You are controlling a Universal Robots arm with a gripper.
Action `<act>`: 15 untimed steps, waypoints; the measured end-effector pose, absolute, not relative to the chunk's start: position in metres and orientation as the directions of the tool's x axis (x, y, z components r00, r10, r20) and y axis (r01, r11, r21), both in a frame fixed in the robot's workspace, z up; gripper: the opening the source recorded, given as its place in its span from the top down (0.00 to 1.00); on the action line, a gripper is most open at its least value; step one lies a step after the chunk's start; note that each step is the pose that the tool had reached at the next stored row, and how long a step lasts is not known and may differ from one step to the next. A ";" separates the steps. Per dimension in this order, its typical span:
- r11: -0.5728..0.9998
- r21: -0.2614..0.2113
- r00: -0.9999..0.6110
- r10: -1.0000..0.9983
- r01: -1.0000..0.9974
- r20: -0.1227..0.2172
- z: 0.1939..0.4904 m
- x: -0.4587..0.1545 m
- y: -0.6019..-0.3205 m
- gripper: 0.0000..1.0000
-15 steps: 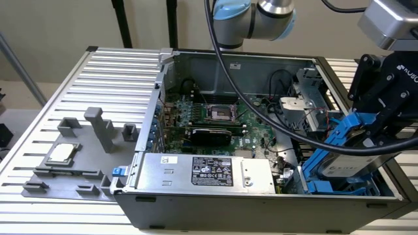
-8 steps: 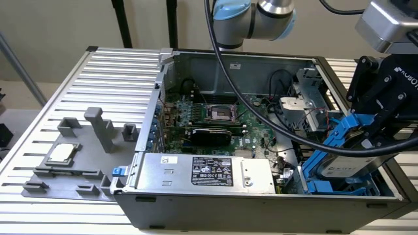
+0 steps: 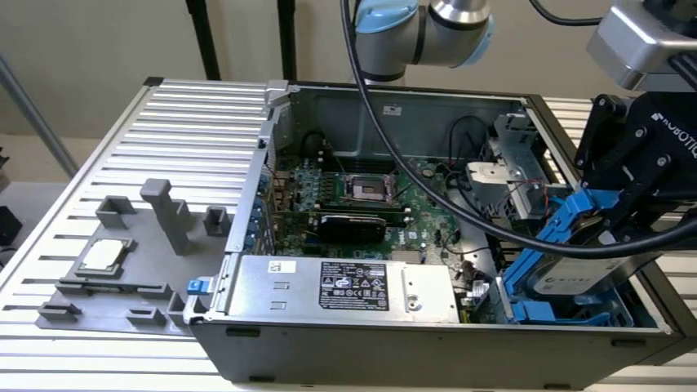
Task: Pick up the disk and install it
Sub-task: 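Insert the disk into the insertion slot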
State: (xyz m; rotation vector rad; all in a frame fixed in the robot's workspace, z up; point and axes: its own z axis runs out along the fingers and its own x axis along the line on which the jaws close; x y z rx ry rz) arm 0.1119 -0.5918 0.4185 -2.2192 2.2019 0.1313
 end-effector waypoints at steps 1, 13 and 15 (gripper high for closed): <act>-0.010 0.050 0.006 -0.998 -0.999 -0.068 0.417 0.112 -0.592 0.67; -0.015 0.050 0.011 -0.998 -0.999 -0.069 0.400 0.112 -0.592 0.67; -0.016 0.050 0.013 -0.997 -0.999 -0.070 0.396 0.112 -0.592 0.67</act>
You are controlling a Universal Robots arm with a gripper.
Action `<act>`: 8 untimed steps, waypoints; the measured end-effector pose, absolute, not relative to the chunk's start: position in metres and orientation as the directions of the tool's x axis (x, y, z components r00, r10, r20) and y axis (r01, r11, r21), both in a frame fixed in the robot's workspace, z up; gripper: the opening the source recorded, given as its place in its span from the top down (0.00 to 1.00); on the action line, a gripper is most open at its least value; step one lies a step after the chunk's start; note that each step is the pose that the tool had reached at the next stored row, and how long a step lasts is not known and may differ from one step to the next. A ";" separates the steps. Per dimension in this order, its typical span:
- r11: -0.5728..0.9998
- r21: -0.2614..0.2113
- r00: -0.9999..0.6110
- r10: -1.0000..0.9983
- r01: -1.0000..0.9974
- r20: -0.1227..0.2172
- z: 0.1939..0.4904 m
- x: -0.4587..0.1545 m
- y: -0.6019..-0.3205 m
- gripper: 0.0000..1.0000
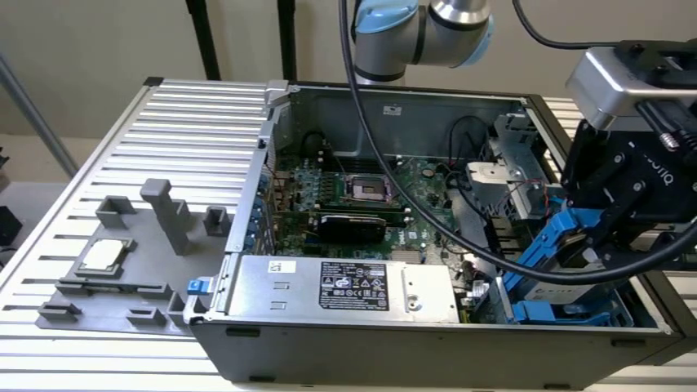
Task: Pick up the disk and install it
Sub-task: 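Insert the disk into the insertion slot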
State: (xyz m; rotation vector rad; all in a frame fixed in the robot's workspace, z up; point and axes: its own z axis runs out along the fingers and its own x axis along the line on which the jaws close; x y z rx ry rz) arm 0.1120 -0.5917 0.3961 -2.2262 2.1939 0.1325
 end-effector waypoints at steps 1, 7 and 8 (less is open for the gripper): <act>-0.017 0.050 0.014 -0.997 -0.999 -0.070 0.394 0.112 -0.592 0.67; -0.023 0.050 0.019 -0.997 -0.998 -0.071 0.383 0.112 -0.592 0.67; -0.024 0.050 0.020 -0.997 -0.998 -0.071 0.381 0.112 -0.592 0.67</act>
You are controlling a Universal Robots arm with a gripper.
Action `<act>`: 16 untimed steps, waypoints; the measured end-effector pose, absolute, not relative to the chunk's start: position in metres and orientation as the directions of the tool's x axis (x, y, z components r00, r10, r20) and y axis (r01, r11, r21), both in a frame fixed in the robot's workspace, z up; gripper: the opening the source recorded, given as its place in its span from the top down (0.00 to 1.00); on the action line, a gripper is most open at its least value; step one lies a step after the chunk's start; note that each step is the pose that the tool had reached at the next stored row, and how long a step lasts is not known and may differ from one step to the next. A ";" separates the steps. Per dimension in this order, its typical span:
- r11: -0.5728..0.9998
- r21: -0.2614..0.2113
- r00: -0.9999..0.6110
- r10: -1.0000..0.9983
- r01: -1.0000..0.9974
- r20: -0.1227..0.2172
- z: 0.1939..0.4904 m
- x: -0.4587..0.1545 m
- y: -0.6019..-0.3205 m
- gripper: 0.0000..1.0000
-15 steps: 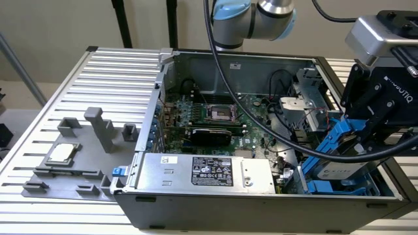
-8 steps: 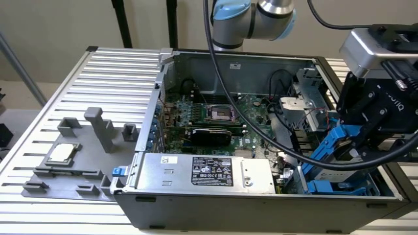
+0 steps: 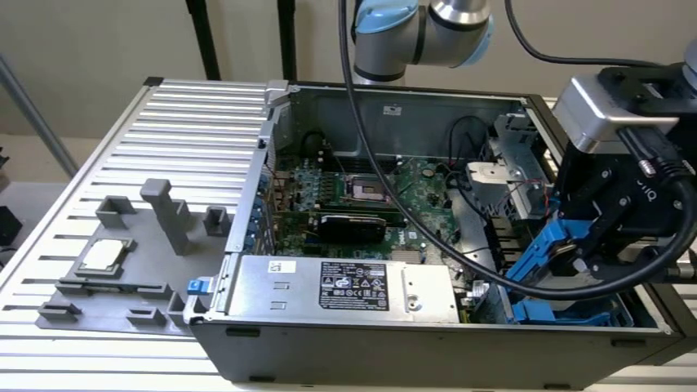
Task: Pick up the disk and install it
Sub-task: 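Insert the disk into the insertion slot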
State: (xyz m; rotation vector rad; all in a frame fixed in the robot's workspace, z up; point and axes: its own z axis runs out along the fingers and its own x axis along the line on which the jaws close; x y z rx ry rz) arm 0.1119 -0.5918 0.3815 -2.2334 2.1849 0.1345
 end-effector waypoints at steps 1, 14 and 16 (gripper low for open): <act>-0.025 0.050 0.021 -0.997 -0.998 -0.072 0.380 0.112 -0.592 0.67; -0.029 0.050 0.025 -0.997 -0.998 -0.073 0.362 0.112 -0.592 0.67; -0.029 0.050 0.026 -0.997 -0.998 -0.074 0.361 0.112 -0.592 0.67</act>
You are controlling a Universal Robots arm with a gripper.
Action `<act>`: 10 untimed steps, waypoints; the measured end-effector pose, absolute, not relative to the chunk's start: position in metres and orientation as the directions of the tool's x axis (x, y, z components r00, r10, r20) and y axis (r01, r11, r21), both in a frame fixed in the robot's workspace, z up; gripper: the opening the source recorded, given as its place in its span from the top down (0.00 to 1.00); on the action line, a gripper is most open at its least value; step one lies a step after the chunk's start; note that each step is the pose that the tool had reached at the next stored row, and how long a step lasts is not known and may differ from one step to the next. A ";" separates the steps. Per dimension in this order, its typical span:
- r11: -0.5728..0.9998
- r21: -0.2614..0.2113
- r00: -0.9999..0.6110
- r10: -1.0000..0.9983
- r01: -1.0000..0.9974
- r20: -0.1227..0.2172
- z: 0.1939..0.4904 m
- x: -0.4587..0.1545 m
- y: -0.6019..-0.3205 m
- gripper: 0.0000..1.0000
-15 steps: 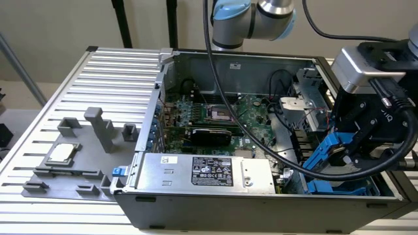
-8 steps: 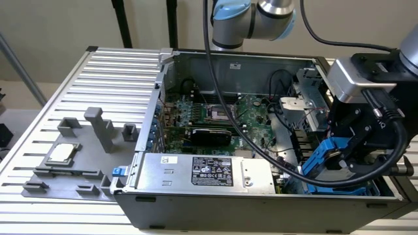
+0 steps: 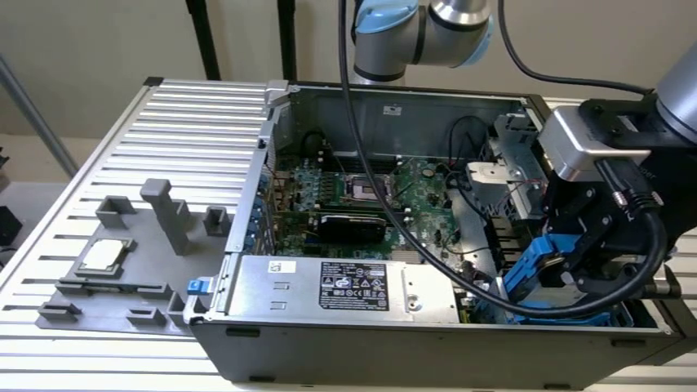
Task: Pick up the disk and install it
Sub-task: 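Insert the disk into the insertion slot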
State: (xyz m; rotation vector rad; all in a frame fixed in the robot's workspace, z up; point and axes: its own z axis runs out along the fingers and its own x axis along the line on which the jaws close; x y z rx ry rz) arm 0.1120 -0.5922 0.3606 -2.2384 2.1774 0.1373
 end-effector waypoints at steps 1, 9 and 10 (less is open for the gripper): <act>-0.030 0.050 0.026 -0.997 -0.998 -0.074 0.360 0.112 -0.592 0.67; -0.030 0.050 0.026 -0.997 -0.998 -0.075 0.358 0.112 -0.592 0.60; -0.030 0.050 0.026 -0.997 -0.998 -0.075 0.358 0.112 -0.592 0.60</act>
